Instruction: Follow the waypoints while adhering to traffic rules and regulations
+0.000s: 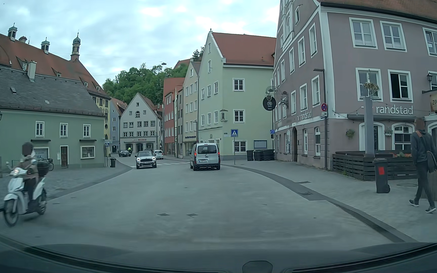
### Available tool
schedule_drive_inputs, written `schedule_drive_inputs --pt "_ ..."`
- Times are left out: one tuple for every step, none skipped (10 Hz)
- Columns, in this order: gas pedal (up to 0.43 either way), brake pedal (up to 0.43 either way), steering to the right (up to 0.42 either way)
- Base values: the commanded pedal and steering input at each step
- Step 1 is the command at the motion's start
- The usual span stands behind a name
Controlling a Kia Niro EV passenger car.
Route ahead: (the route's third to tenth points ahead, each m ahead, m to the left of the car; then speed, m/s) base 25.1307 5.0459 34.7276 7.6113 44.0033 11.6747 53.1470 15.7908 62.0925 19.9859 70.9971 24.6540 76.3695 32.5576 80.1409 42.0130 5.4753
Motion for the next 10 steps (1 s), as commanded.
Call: schedule_drive_inputs --pt "0.039 0.000 0.005" --pt "0.059 0.000 0.005" --pt "0.079 0.000 0.005" --pt "0.098 0.000 0.004" --pt "0.118 0.000 0.001" --pt "0.130 0.000 -0.004" --pt "0.130 0.000 -0.010" --pt "0.130 0.000 -0.015" --pt "0.130 0.000 -0.015" --pt "0.118 0.000 -0.018"
